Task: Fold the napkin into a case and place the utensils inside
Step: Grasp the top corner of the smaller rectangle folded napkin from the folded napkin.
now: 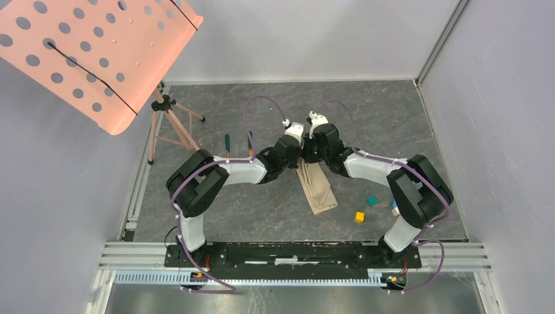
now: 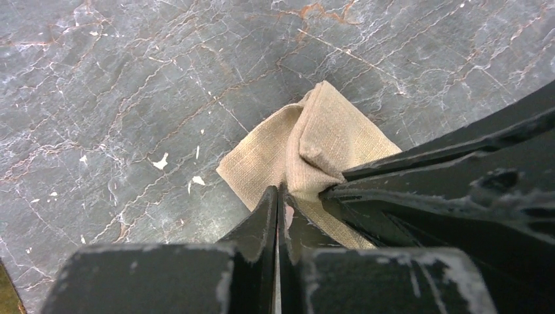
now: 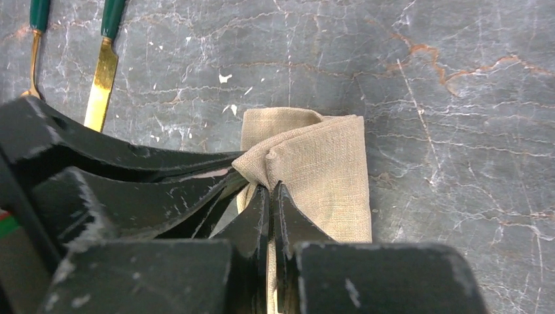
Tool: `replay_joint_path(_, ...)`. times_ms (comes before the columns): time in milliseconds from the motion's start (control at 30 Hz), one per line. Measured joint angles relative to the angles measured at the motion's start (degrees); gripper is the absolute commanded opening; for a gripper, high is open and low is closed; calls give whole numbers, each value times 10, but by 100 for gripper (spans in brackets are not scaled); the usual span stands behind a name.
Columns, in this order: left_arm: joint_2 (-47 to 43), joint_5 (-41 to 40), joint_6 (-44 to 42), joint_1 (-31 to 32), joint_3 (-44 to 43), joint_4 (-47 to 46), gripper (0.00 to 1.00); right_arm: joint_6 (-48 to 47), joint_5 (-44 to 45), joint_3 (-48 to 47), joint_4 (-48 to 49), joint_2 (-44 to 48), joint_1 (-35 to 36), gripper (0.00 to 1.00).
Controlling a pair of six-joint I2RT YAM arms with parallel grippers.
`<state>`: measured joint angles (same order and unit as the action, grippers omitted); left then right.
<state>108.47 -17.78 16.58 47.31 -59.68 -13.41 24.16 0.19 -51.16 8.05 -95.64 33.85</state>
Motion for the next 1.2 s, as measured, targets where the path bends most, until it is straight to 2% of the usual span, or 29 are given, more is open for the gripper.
replay_joint_path(500,-30,21,1,-6,57,-69,2,-11,-31,48,16,-8,3,0)
replay_joint_path(833,-51,44,2,-7,83,-107,2,-12,-57,33,56,-49,3,4)
replay_joint_path(867,-51,44,2,-7,83,-107,2,-10,-60,32,59,-50,3,4)
replay_joint_path(967,-51,44,3,-8,83,-108,2,2,-72,31,75,-53,2,15)
replay_joint_path(1100,-51,41,3,-12,83,-107,2,22,-88,16,93,-75,-1,17)
replay_joint_path(1200,-51,33,3,-16,83,-107,2,45,-103,17,124,-90,-4,24)
